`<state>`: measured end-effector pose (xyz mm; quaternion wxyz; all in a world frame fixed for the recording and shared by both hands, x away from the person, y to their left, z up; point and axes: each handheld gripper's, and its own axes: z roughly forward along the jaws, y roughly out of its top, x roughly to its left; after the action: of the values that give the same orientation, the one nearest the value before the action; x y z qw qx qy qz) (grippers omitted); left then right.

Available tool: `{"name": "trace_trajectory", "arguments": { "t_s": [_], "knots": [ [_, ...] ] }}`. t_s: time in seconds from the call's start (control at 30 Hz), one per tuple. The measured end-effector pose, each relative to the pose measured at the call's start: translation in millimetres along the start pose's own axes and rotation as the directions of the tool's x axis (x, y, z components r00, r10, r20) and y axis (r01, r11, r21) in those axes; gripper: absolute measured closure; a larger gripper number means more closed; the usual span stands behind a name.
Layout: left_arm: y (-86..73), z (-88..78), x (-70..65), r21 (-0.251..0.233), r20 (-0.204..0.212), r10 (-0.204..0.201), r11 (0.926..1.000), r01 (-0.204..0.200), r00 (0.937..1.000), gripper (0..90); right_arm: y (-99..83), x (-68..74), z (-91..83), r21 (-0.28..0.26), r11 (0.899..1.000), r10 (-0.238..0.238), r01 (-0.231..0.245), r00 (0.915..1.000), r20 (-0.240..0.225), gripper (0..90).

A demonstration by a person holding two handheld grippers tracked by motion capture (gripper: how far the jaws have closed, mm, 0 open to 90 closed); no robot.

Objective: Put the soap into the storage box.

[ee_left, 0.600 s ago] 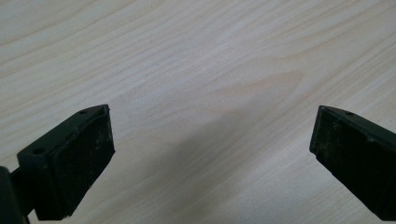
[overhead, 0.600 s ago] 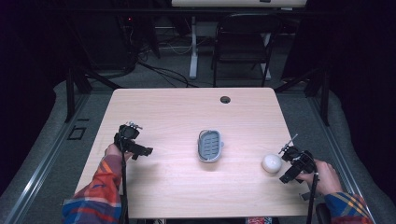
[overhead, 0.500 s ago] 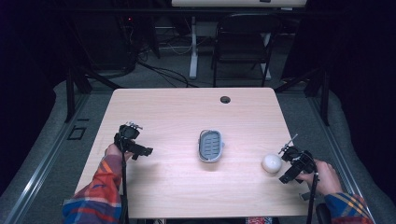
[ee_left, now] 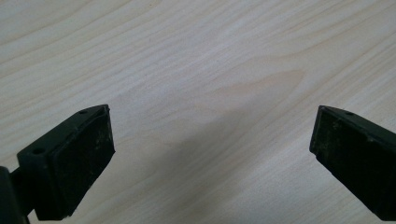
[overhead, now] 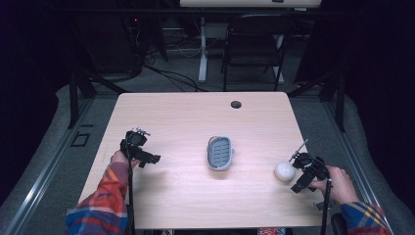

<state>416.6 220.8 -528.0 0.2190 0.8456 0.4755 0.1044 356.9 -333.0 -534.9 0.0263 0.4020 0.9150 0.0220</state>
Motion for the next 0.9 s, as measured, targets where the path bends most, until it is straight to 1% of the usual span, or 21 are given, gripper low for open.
{"name": "trace_trajectory", "arguments": {
  "t_s": [0.03,0.07,0.1,0.17,0.2,0.23,0.3,0.47,0.5,0.53,0.57,0.6,0.63,0.67,0.7,0.73,0.77,0.8,0.83,0.87,0.9],
  "knots": [
    [0.0,0.2,0.0,0.001,0.001,0.0,1.0,0.0,1.0,0.0,0.8,0.6,-0.4,-0.001,1.0,-0.003,0.003,1.0,-0.006,0.0],
    [0.2,0.2,0.0,0.001,0.001,0.001,1.0,-0.001,1.0,0.0,2.9,0.3,-3.2,0.022,1.0,-0.019,0.019,0.9998,-0.001,0.0],
    [0.2,0.5,-0.3,0.001,0.0,0.002,1.0,-0.002,1.0,0.0,3.2,1.6,-2.1,-0.006,1.0,-0.007,0.007,1.0,-0.003,0.0],
    [0.6,0.9,-1.0,0.002,0.001,0.003,1.0,-0.003,1.0,0.0,5.9,2.2,-4.5,-0.014,1.0,-0.015,0.015,0.9999,-0.004,0.0],
    [0.7,0.9,-1.4,0.002,0.001,0.004,1.0,-0.004,1.0,0.0,6.9,3.1,-4.1,-0.037,0.999,-0.003,0.002,1.0,-0.008,0.0],
    [0.8,0.8,-1.6,0.002,0.001,0.005,1.0,-0.005,1.0,0.0,10.9,1.7,-8.7,0.018,0.999,-0.042,0.042,0.9991,0.001,0.0],
    [1.0,1.5,-1.7,0.002,0.001,0.007,1.0,-0.007,1.0,0.0,13.6,4.0,-7.3,-0.016,1.0,-0.025,0.025,0.9997,0.001,0.0],
    [1.3,1.5,-2.0,0.005,0.003,0.011,0.9999,-0.011,0.9999,0.0,24.2,5.6,-7.6,-0.022,0.999,-0.034,0.034,0.9994,-0.002,0.0],
    [1.3,1.7,-1.9,0.006,0.002,0.012,0.9999,-0.012,0.9999,0.0,26.4,4.9,-7.2,-0.025,0.999,-0.042,0.042,0.9991,-0.006,0.0],
    [1.4,1.8,-1.8,0.009,0.002,0.011,0.9999,-0.011,0.9999,0.0,28.5,5.7,-7.2,-0.018,0.999,-0.029,0.028,0.9994,-0.019,0.0],
    [1.5,2.0,-1.8,0.013,0.002,0.013,0.9998,-0.013,0.9999,0.0,32.6,4.6,-9.8,0.013,0.998,-0.063,0.063,0.998,0.004,0.0],
    [1.6,2.2,-2.0,0.015,0.001,0.014,0.9998,-0.014,0.9999,0.0,35.0,4.3,-8.2,0.003,0.998,-0.057,0.057,0.9983,-0.009,0.0],
    [1.6,2.2,-2.2,0.015,0.001,0.013,0.9998,-0.013,0.9999,0.0,36.5,5.4,-5.5,-0.029,0.999,-0.034,0.033,0.9991,-0.025,0.0],
    [1.5,2.1,-2.3,0.015,0.0,0.013,0.9998,-0.013,0.9999,0.0,41.3,2.8,-8.9,0.021,0.997,-0.069,0.07,0.9974,-0.022,0.0],
    [1.6,1.9,-2.0,0.017,0.0,0.015,0.9998,-0.014,0.9999,0.0,42.7,4.2,-7.1,0.006,0.999,-0.054,0.054,0.9982,-0.026,0.0],
    [1.5,2.1,-1.9,0.016,0.0,0.013,0.9998,-0.013,0.9999,0.0,43.6,4.6,-4.3,-0.017,0.999,-0.049,0.049,0.9987,-0.016,0.0],
    [1.4,2.2,-1.7,0.018,0.0,0.013,0.9998,-0.013,0.9999,0.0,46.1,3.6,-4.6,-0.003,0.998,-0.067,0.067,0.9976,-0.016,0.0],
    [1.4,2.3,-1.6,0.019,0.0,0.013,0.9997,-0.013,0.9999,0.0,47.6,4.2,-4.8,0.011,0.998,-0.062,0.063,0.998,-0.013,0.0],
    [1.4,2.4,-1.8,0.019,0.0,0.012,0.9997,-0.012,0.9999,0.0,48.5,4.8,-3.6,0.0,0.998,-0.058,0.058,0.998,-0.024,0.0],
    [1.5,2.4,-1.9,0.02,-0.001,0.013,0.9997,-0.013,0.9999,0.0,49.5,4.9,-3.1,-0.001,0.998,-0.059,0.059,0.998,-0.021,0.0],
    [1.6,2.3,-2.1,0.019,-0.001,0.014,0.9997,-0.014,0.9999,0.0,51.6,4.5,-4.6,0.019,0.997,-0.069,0.069,0.9973,-0.025,0.0]
  ]
}}
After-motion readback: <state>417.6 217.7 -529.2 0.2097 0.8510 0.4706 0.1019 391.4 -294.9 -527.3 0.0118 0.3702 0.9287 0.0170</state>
